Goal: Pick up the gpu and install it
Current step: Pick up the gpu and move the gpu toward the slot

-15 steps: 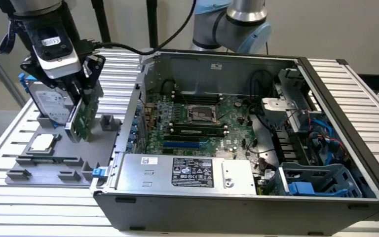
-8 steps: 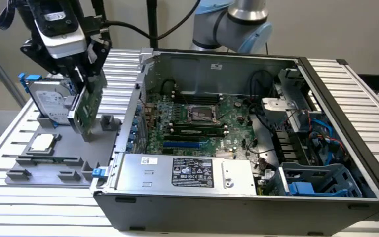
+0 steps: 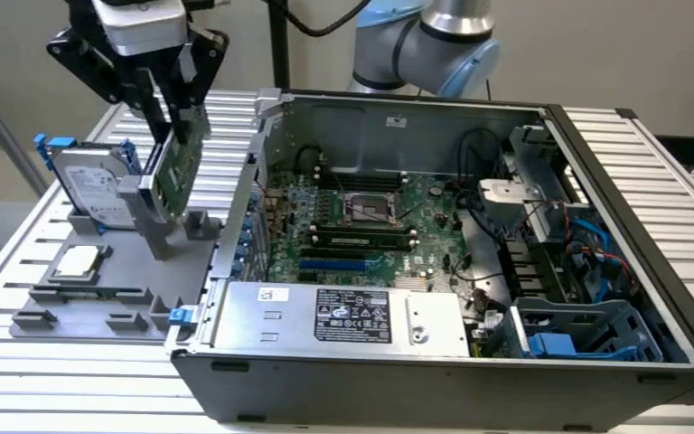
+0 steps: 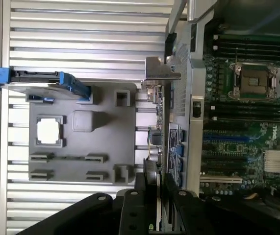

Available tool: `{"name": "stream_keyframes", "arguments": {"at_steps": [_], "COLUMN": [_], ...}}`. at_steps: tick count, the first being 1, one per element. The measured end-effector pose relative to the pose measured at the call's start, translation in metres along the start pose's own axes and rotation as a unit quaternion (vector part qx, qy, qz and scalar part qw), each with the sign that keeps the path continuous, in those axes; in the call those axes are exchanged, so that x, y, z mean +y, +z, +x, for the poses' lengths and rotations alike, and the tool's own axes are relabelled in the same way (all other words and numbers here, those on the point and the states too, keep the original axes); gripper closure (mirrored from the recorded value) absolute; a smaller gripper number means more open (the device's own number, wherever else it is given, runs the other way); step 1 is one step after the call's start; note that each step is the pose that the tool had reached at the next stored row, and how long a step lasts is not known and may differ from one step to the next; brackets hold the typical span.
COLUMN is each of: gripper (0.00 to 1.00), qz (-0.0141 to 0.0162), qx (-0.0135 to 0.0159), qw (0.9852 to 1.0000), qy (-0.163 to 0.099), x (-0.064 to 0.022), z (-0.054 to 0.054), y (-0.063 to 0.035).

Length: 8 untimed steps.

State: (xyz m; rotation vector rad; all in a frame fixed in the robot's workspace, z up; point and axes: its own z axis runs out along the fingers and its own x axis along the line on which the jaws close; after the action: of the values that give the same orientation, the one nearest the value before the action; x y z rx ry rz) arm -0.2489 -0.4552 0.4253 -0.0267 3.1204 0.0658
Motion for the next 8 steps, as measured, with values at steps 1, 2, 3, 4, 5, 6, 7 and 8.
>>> {"name": "stream_keyframes", "arguments": {"at_steps": [1, 2, 3, 4, 5, 6, 7, 8], "gripper": [1.00, 1.00, 1.00, 1.00, 1.00, 1.00, 1.00, 1.00], "qz": [0.0000, 0.0000, 0.0000, 0.0000, -0.0001, -0.0001, -0.0002, -0.0001], "qx": [0.0006, 0.0013, 0.0020, 0.0027, 0.0037, 0.0046, 0.0054, 0.0060], "qw": [1.0000, 1.0000, 1.0000, 1.0000, 1.0000, 1.0000, 1.0000, 1.0000], "qy": [0.000, 0.000, 0.000, 0.000, 0.000, 0.000, 0.000, 0.000], "x": [-0.0002, -0.0004, -0.0006, -0.0006, -0.0006, -0.0006, -0.0006, -0.0007], "z": [-0.005, -0.009, -0.014, -0.018, -0.023, -0.028, -0.032, -0.037], "y": [-0.0044, -0.0090, -0.0133, -0.0174, -0.0211, -0.0235, -0.0249, -0.0255]}}
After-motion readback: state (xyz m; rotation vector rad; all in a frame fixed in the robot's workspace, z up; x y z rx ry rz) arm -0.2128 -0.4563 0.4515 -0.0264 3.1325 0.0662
